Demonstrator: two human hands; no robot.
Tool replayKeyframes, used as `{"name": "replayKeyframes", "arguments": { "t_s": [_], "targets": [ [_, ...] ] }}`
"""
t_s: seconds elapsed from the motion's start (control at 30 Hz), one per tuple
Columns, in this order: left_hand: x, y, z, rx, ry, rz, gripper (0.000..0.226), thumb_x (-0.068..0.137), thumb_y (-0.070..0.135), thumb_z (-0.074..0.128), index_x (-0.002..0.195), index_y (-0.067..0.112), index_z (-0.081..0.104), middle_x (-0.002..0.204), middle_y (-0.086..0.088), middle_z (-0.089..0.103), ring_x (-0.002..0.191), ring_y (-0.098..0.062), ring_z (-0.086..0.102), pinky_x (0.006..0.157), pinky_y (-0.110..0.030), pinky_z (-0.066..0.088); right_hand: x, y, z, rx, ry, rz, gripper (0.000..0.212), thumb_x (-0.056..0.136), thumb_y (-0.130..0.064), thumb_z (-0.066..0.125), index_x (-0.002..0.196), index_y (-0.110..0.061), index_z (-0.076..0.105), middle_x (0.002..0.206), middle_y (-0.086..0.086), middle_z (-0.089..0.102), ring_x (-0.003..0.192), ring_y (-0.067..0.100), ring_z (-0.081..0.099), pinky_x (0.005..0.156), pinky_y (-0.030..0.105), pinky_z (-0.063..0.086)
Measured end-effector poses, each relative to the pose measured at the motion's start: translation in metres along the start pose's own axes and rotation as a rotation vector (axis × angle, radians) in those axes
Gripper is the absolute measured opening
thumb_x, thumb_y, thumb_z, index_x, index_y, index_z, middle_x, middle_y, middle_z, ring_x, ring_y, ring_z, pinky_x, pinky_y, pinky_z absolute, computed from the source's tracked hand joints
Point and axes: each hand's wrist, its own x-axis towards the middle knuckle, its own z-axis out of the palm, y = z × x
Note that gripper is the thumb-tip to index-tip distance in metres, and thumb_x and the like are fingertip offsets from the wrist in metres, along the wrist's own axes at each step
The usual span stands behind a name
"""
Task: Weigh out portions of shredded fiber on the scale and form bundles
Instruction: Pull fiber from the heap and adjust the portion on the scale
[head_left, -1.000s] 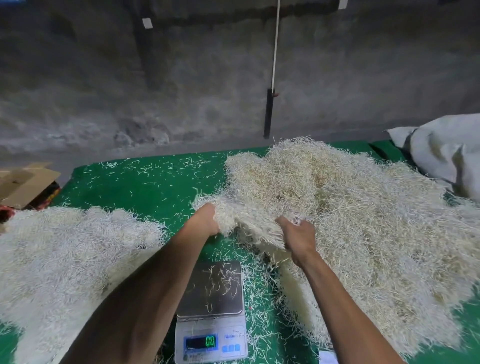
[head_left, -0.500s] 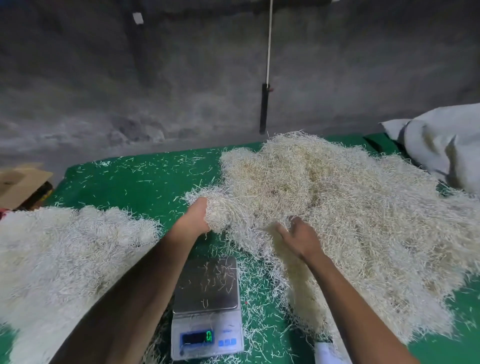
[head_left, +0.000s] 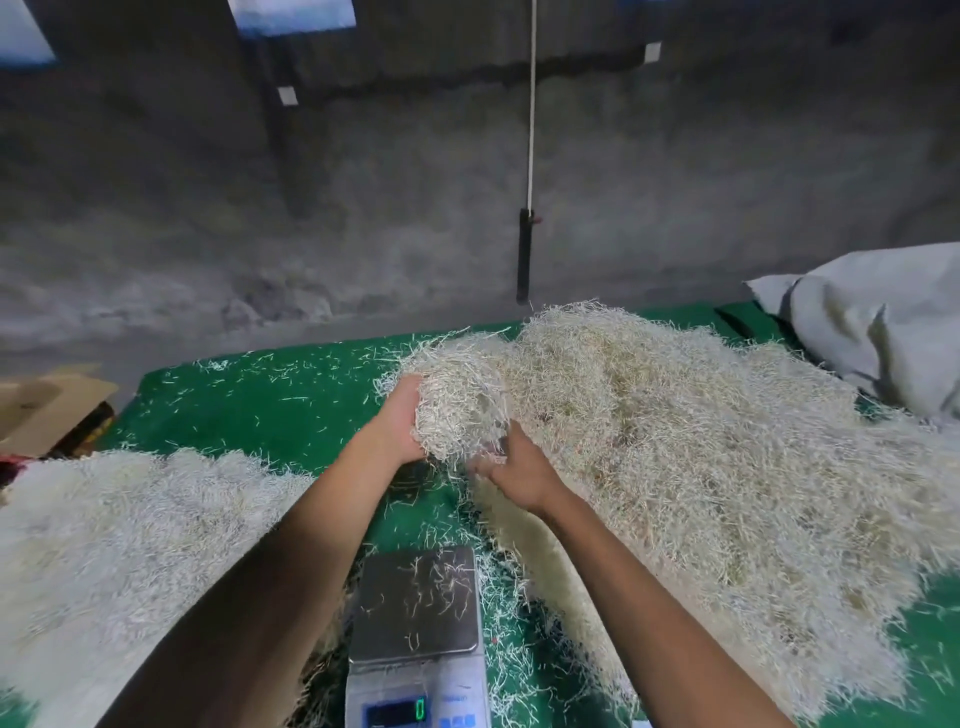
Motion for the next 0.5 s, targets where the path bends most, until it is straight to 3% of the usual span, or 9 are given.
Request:
{"name": "replayKeyframes", "arguments": {
  "t_s": [0.07, 0.13, 0.17, 0.23, 0.3, 0.33, 0.4, 0.47, 0.5],
  "targets": [
    [-0.002, 0.0, -0.011, -0.107, -0.035, -0.072, 0.034, 0.106, 0.02, 0.045, 0.139, 0.023, 0.042, 0.086, 0.005, 0.044, 0.067, -0.007, 0.04, 0.04, -0.016, 0.043, 0.003, 0.007, 0.003, 0.083, 0.06, -0.02, 0.058, 0.103, -0.032, 0.059, 0.152, -0.009, 0.038, 0.135, 0.011, 0.06, 0.119, 0.027, 0.062, 0.093, 0.031, 0.05],
    [-0.001, -0.003, -0.023, -0.205, -0.058, -0.091, 0.032, 0.099, 0.022, 0.058, 0.129, 0.016, 0.053, 0.092, 0.001, 0.061, 0.066, -0.013, 0.058, 0.053, -0.023, 0.051, 0.004, 0.01, 0.004, 0.171, 0.079, -0.039, 0.043, 0.101, -0.035, 0.06, 0.137, -0.014, 0.05, 0.114, 0.003, 0.065, 0.106, 0.025, 0.067, 0.078, 0.023, 0.049],
    [-0.002, -0.004, -0.028, -0.25, -0.072, -0.115, 0.024, 0.098, 0.026, 0.058, 0.117, 0.012, 0.061, 0.085, -0.001, 0.068, 0.063, -0.016, 0.065, 0.054, -0.027, 0.054, 0.004, 0.01, 0.005, 0.185, 0.098, -0.044, 0.041, 0.1, -0.035, 0.063, 0.134, -0.017, 0.049, 0.108, 0.001, 0.064, 0.099, 0.023, 0.068, 0.075, 0.022, 0.048],
    [-0.005, -0.01, -0.031, -0.324, -0.063, -0.097, 0.03, 0.1, 0.035, 0.053, 0.098, 0.011, 0.071, 0.079, -0.006, 0.072, 0.062, -0.022, 0.071, 0.055, -0.03, 0.058, 0.006, 0.01, 0.008, 0.127, 0.206, -0.04, 0.051, 0.096, -0.032, 0.07, 0.134, -0.018, 0.038, 0.092, -0.001, 0.058, 0.075, 0.012, 0.061, 0.062, 0.017, 0.046],
    [-0.002, -0.018, -0.028, -0.359, -0.033, -0.107, 0.036, 0.099, 0.04, 0.054, 0.103, 0.01, 0.072, 0.093, -0.015, 0.069, 0.074, -0.03, 0.072, 0.062, -0.035, 0.059, 0.01, 0.009, 0.009, 0.074, 0.308, -0.033, 0.058, 0.097, -0.018, 0.07, 0.139, -0.017, 0.03, 0.084, -0.002, 0.053, 0.061, 0.007, 0.052, 0.049, 0.016, 0.042],
    [-0.008, -0.02, -0.029, -0.307, -0.026, -0.131, 0.037, 0.098, 0.046, 0.054, 0.11, 0.014, 0.069, 0.097, -0.016, 0.067, 0.08, -0.033, 0.07, 0.063, -0.037, 0.06, 0.011, 0.008, 0.008, 0.081, 0.32, -0.04, 0.064, 0.097, -0.009, 0.068, 0.144, -0.018, 0.026, 0.088, -0.001, 0.055, 0.064, 0.009, 0.055, 0.049, 0.017, 0.044],
    [-0.013, -0.024, -0.03, -0.242, -0.003, -0.165, 0.032, 0.094, 0.057, 0.053, 0.107, 0.028, 0.059, 0.094, -0.011, 0.055, 0.078, -0.029, 0.059, 0.05, -0.033, 0.057, 0.013, 0.006, 0.008, 0.097, 0.308, -0.064, 0.072, 0.095, 0.003, 0.062, 0.154, -0.018, 0.026, 0.115, 0.005, 0.061, 0.081, 0.019, 0.066, 0.058, 0.015, 0.052],
    [-0.016, -0.029, -0.032, -0.176, 0.004, -0.173, 0.034, 0.093, 0.06, 0.05, 0.104, 0.028, 0.049, 0.087, -0.003, 0.042, 0.072, -0.019, 0.047, 0.042, -0.025, 0.049, 0.013, 0.004, 0.006, 0.083, 0.341, -0.072, 0.055, 0.099, 0.005, 0.054, 0.152, -0.006, 0.042, 0.139, 0.011, 0.059, 0.104, 0.026, 0.068, 0.078, 0.007, 0.051],
    [-0.016, -0.031, -0.035, -0.211, 0.027, -0.19, 0.033, 0.095, 0.058, 0.049, 0.104, 0.027, 0.046, 0.085, -0.003, 0.041, 0.071, -0.019, 0.045, 0.04, -0.024, 0.047, 0.015, 0.004, 0.003, 0.143, 0.368, -0.056, 0.042, 0.102, 0.001, 0.051, 0.144, -0.002, 0.052, 0.134, 0.012, 0.062, 0.105, 0.027, 0.067, 0.084, 0.011, 0.05]
  ]
}}
